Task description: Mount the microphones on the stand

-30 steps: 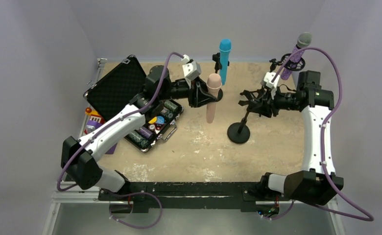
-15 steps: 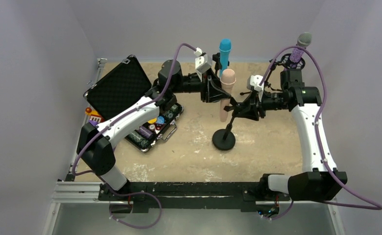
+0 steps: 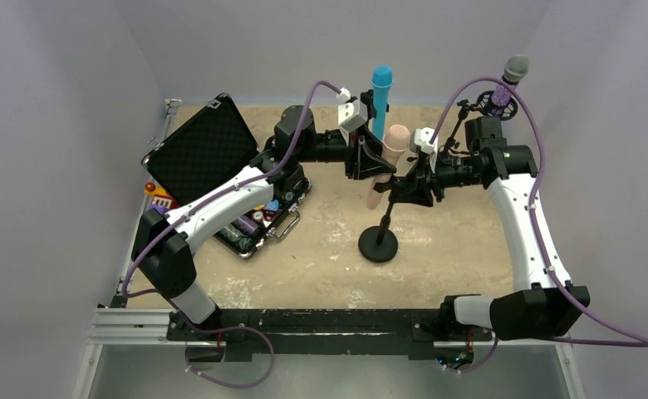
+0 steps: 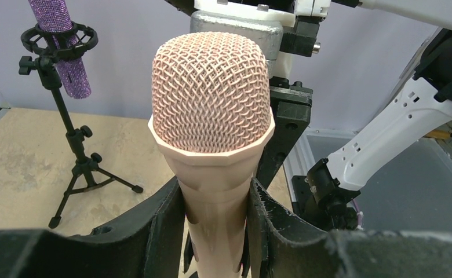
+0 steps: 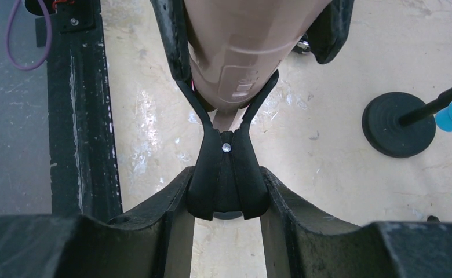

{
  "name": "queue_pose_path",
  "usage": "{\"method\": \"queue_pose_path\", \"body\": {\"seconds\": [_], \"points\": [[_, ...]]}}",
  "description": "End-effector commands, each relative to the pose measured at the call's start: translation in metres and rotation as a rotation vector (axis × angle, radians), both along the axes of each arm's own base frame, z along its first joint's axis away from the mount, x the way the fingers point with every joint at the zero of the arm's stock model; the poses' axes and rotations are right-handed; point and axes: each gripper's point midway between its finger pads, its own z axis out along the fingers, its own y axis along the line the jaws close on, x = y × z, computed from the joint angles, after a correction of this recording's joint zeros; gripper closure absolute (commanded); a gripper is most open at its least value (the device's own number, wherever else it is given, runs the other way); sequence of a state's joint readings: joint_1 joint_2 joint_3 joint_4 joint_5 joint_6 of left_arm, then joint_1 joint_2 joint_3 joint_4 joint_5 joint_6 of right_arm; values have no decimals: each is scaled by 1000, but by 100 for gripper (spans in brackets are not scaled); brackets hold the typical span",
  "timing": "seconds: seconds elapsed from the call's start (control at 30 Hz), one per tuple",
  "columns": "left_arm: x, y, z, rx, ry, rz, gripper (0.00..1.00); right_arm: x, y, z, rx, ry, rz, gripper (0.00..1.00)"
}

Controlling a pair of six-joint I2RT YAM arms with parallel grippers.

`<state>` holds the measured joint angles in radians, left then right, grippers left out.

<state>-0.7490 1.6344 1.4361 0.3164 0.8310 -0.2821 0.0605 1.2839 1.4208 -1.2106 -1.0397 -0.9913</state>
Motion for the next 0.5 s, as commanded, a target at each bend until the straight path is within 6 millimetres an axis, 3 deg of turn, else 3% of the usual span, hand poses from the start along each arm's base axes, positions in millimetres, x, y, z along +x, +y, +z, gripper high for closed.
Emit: {"method": "queue_pose_path", "body": {"seconds": [0.0,0.1,0.13,0.17,0.37,0.47], "points": [[-10,-6,-5,20,-50,-21,100,4,12,24,64,-66,42,92],[-10,-3,-8,36,-56,-2,100,-1,14,24,74,-42,62,68],[-10,-1,-8,36,-56,2,100,-2,14,24,80,-38,64,25],[-11,0,-7,35,-54,6,97,-4,15,24,86,-41,67,9],[-13,9,1,19,-34,49,45,-6,16,33,112,-69,46,3],[-14,15,9,9,-25,66,31,-7,16,36,118,-81,39,2]]}}
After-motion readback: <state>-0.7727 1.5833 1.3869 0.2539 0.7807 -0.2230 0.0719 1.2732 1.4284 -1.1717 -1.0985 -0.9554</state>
